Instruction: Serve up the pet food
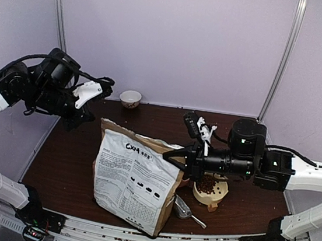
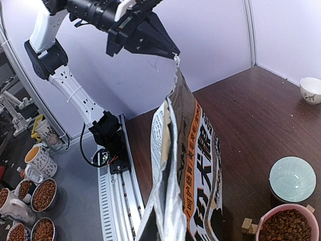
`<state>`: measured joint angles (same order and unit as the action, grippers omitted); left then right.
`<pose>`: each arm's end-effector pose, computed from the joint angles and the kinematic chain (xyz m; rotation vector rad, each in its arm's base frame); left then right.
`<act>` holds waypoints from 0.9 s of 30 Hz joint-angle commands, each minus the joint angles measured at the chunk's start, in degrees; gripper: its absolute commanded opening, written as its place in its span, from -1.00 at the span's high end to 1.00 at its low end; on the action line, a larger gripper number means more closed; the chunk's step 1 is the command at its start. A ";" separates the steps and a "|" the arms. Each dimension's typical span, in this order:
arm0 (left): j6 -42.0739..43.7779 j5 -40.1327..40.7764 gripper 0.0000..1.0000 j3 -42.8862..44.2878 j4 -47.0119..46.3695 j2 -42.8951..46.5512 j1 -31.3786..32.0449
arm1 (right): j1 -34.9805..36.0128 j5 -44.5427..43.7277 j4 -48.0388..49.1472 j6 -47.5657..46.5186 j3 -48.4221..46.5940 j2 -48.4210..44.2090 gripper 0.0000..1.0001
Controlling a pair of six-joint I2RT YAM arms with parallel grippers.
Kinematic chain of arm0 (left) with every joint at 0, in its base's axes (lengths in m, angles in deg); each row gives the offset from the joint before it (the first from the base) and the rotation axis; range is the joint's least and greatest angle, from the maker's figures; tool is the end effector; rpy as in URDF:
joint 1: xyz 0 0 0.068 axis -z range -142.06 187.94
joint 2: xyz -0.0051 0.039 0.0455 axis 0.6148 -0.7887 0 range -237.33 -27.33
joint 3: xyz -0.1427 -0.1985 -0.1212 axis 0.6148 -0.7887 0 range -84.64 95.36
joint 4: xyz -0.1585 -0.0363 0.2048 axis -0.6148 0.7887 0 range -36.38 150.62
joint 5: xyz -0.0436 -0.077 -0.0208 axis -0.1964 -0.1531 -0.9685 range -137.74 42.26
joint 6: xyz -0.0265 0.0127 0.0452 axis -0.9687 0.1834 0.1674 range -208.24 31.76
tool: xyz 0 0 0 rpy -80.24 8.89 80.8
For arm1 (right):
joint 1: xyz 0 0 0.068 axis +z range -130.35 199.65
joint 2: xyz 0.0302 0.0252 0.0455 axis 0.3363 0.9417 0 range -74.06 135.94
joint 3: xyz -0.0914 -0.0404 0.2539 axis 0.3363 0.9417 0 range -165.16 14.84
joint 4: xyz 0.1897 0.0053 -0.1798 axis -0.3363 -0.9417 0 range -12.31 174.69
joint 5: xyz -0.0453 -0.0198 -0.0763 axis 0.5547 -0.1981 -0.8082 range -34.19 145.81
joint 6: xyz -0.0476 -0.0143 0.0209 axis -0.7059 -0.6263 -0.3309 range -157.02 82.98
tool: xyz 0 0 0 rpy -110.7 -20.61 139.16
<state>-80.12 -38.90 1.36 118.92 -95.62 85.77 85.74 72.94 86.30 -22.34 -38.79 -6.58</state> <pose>0.1457 -0.1528 0.4099 1.0589 2.1463 -0.1412 0.1025 0.2572 0.3340 -1.0589 1.6540 1.2419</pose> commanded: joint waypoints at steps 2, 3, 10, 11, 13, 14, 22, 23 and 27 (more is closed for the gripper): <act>-1.10 10.65 1.00 0.16 2.90 1.51 -3.01 | 0.12 1.46 -0.81 -0.50 0.28 -3.24 1.00; -1.29 10.23 1.00 0.33 2.50 1.69 -3.01 | 0.15 1.58 -0.80 -0.53 0.17 -3.16 1.00; -3.93 7.88 0.13 0.56 -2.83 5.52 -3.01 | 0.15 2.12 -0.82 -0.48 -0.50 -3.50 0.39; -4.48 7.07 -0.07 0.43 -4.30 6.21 -3.01 | 0.15 1.98 -0.93 -0.30 -0.56 -3.70 0.25; -5.88 5.35 -0.36 0.18 -6.19 7.31 -3.01 | 0.13 1.31 -1.21 -0.03 -0.87 -4.29 -0.06; -6.72 4.47 -0.48 0.03 -7.13 7.54 -3.01 | 0.10 0.60 -1.63 0.14 -1.25 -4.62 -0.16; -14.74 -2.78 -0.90 3.58 -16.29 3.28 -7.87 | -2.82 -10.97 -14.01 3.60 -11.92 -4.90 -0.65; -15.98 -4.26 -0.90 3.39 -17.80 2.19 -10.22 | -5.52 -11.65 -16.19 5.22 -13.19 -4.26 -0.67; -21.37 -8.68 -0.95 -1.73 -25.24 -1.01 -21.67 | -14.91 -11.50 -21.33 8.57 -13.43 -2.04 -0.73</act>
<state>-94.59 -41.92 3.13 104.38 -94.11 72.87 78.22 65.60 73.31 -18.34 -51.84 -10.49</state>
